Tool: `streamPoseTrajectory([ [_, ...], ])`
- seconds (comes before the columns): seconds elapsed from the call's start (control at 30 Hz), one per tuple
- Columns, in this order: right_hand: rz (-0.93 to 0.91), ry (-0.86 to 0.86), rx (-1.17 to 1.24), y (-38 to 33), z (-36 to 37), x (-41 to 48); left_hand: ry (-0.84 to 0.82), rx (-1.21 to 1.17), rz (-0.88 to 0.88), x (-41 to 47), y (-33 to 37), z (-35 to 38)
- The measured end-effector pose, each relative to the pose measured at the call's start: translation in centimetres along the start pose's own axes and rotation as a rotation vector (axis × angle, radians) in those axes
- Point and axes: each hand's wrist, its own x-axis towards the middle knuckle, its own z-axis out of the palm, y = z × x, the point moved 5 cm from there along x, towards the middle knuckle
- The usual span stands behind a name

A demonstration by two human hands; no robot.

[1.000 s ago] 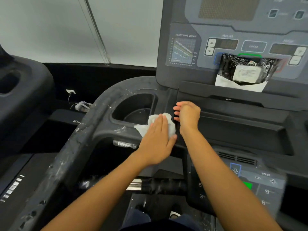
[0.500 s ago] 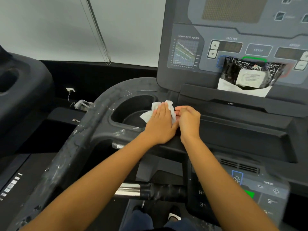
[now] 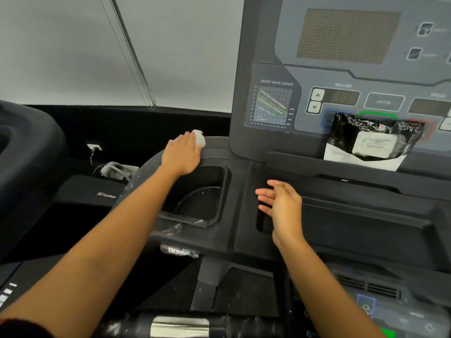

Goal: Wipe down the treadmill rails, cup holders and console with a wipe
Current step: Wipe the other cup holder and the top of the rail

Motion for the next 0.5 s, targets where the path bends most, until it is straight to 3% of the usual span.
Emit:
streamPoseTrajectory([
  [0.1, 0.003, 0.003, 0.009, -0.1, 0.0, 0.0, -0.054, 0.008, -0.256, 0.4, -0.5, -0.2],
  [0.13, 0.010, 0.007, 0.015, -0.1, 0.0, 0.0, -0.050, 0.030, -0.270, 0.4, 0.6, -0.2],
  [0.23, 0.021, 0.015, 0.024, -0.1, 0.3, 0.1, 0.072, -0.041, 0.021, -0.3, 7.7, -0.2],
  [0.3, 0.025, 0.020, 0.011, -0.1, 0.5, 0.1, 0.024, -0.210, 0.151, -1.2, 10.6, 0.1],
  [0.4, 0.041, 0.010, 0.035, 0.0, 0.3, 0.2, -0.108, -0.139, 0.197, -0.8, 8.6, 0.8],
  [0.5, 0.058, -0.002, 0.051, 0.0, 0.2, 0.2, -0.183, -0.080, 0.055, -1.3, 2.2, 0.9],
])
